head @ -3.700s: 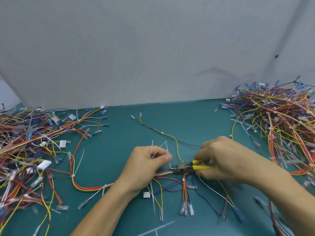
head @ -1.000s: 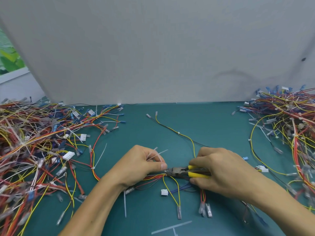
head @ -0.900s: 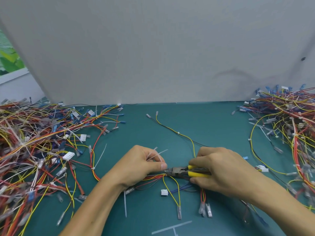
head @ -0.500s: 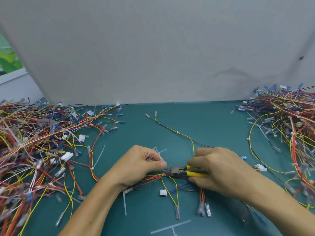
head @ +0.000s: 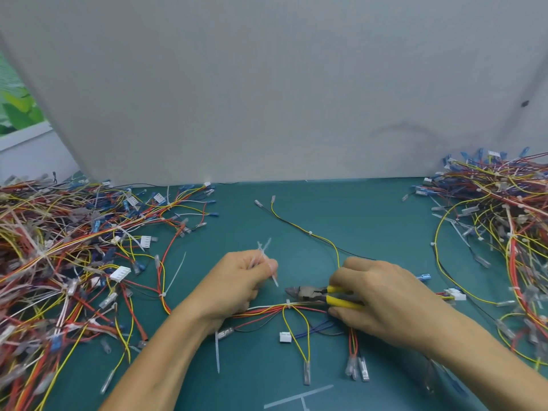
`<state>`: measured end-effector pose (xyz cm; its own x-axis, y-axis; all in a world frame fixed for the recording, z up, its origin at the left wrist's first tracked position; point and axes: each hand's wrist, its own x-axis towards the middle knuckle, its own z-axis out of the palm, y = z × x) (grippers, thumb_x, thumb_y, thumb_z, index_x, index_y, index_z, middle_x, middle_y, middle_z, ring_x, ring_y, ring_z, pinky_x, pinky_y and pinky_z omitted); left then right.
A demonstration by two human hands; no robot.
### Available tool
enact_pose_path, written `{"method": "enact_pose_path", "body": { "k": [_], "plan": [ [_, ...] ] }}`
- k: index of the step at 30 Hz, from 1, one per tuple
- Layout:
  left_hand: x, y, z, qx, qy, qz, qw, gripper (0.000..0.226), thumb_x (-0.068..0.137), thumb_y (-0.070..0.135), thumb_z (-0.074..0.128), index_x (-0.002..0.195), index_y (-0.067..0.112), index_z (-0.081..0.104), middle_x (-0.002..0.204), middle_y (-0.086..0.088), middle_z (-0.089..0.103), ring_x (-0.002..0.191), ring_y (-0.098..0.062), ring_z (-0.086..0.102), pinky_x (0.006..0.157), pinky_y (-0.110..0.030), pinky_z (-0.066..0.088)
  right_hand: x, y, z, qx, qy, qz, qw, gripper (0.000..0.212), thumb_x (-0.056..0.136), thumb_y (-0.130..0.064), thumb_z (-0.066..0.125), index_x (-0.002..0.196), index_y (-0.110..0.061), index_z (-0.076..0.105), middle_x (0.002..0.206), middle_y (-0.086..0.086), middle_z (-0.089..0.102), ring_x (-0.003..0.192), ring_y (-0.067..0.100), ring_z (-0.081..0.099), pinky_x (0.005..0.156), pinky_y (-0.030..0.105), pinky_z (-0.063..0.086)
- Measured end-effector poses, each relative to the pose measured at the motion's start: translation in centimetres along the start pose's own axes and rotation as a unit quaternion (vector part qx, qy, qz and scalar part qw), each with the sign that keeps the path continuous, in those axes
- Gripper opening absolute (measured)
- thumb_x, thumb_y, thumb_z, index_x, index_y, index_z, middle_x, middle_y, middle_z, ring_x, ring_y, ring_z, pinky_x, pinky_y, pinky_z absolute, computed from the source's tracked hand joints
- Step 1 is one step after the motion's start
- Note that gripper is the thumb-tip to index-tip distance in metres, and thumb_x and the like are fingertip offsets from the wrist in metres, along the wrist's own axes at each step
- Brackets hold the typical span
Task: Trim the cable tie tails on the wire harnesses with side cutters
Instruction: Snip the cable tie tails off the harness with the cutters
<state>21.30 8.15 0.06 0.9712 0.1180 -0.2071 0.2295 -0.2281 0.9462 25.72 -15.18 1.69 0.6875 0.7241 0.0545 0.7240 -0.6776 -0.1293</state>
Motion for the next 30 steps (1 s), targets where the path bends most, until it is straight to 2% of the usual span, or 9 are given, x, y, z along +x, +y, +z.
{"method": "enact_pose_path", "body": {
  "k": [5,9,13,16,18,20,23,26,30],
  "plan": [
    [0.1,0.6,-0.4,-0.185,0.083,-0.028,0.979,0.021,0.083,0.003,0.042,0.065,0.013,0.046,0.053,-0.002,0.037,0.042,-0.012,0.022,0.041,-0.013,0.014,0.0,-1.0,0.5,0.058,0.034,0.005,0.998,0.022,0.081,-0.046,0.051,0.097,-0.032,0.048,0.097,-0.014,0.055,0.089,0.013,0.054,0.07,0.035,0.046],
    [-0.1,0.9,-1.4,-0.226,0.108,-0.011,0.968,0.02,0.088,0.0,0.037,0.083,0.003,0.056,0.053,-0.002,0.043,0.041,-0.01,0.026,0.038,-0.013,0.016,-0.1,-0.6,0.5,0.055,0.005,0.026,0.998,0.021,0.079,-0.038,0.053,0.097,-0.031,0.044,0.083,-0.015,0.056,0.083,0.013,0.052,0.064,0.032,0.042],
    [-1.0,1.5,-2.5,-0.154,0.08,0.016,0.985,0.02,0.075,0.005,0.042,0.077,0.01,0.062,0.05,0.003,0.027,0.042,-0.009,0.014,0.039,-0.012,0.013,-0.5,1.5,-1.4,0.02,-0.073,0.05,0.996,0.022,0.074,-0.035,0.057,0.091,-0.035,0.043,0.073,-0.015,0.05,0.075,0.01,0.044,0.061,0.03,0.038],
    [-1.9,1.8,-2.9,0.049,0.046,0.069,0.995,0.017,0.063,0.01,0.054,0.064,0.019,0.068,0.048,0.004,0.031,0.041,-0.011,0.019,0.041,-0.017,0.017,-1.0,2.7,-2.4,0.027,-0.105,0.065,0.992,0.02,0.072,-0.035,0.06,0.087,-0.034,0.047,0.072,-0.014,0.052,0.071,0.004,0.046,0.059,0.024,0.038],
    [-2.6,1.5,-3.5,0.206,0.015,0.095,0.974,0.019,0.071,0.005,0.065,0.071,0.023,0.07,0.047,0.01,0.032,0.045,-0.009,0.025,0.044,-0.02,0.023,-1.1,2.8,-2.5,0.028,-0.11,0.063,0.991,0.019,0.071,-0.036,0.06,0.086,-0.035,0.048,0.07,-0.013,0.052,0.068,0.001,0.046,0.058,0.022,0.037],
    [-3.2,0.8,-4.1,0.273,-0.017,0.098,0.957,0.024,0.076,0.004,0.068,0.081,0.027,0.069,0.049,0.01,0.031,0.049,-0.008,0.027,0.048,-0.019,0.024,-1.1,2.7,-2.5,0.027,-0.108,0.059,0.992,0.019,0.072,-0.037,0.06,0.088,-0.034,0.049,0.07,-0.013,0.052,0.069,0.002,0.047,0.062,0.024,0.042],
    [-3.9,-0.3,-4.5,0.29,-0.035,0.089,0.952,0.026,0.075,0.01,0.074,0.087,0.032,0.065,0.054,0.01,0.029,0.051,-0.007,0.028,0.049,-0.02,0.026,-1.1,2.6,-2.8,0.03,-0.082,0.053,0.995,0.022,0.074,-0.039,0.061,0.093,-0.033,0.053,0.075,-0.02,0.053,0.071,-0.003,0.045,0.07,0.026,0.046],
    [-3.9,-0.7,-4.5,0.279,-0.039,0.083,0.956,0.028,0.069,0.02,0.081,0.086,0.034,0.063,0.054,0.01,0.03,0.05,-0.007,0.028,0.05,-0.023,0.027,-1.2,2.3,-3.7,0.019,-0.039,0.04,0.998,0.025,0.074,-0.045,0.061,0.095,-0.036,0.053,0.084,-0.025,0.052,0.073,-0.011,0.043,0.068,0.019,0.04],
    [-3.9,-0.9,-4.6,0.249,-0.033,0.09,0.964,0.02,0.072,0.028,0.082,0.082,0.032,0.065,0.052,0.009,0.031,0.049,-0.01,0.031,0.049,-0.024,0.028,-0.9,0.0,-4.3,0.005,-0.001,0.011,1.0,0.03,0.074,-0.051,0.058,0.1,-0.035,0.052,0.092,-0.023,0.053,0.082,-0.002,0.046,0.072,0.022,0.044]
  ]
}}
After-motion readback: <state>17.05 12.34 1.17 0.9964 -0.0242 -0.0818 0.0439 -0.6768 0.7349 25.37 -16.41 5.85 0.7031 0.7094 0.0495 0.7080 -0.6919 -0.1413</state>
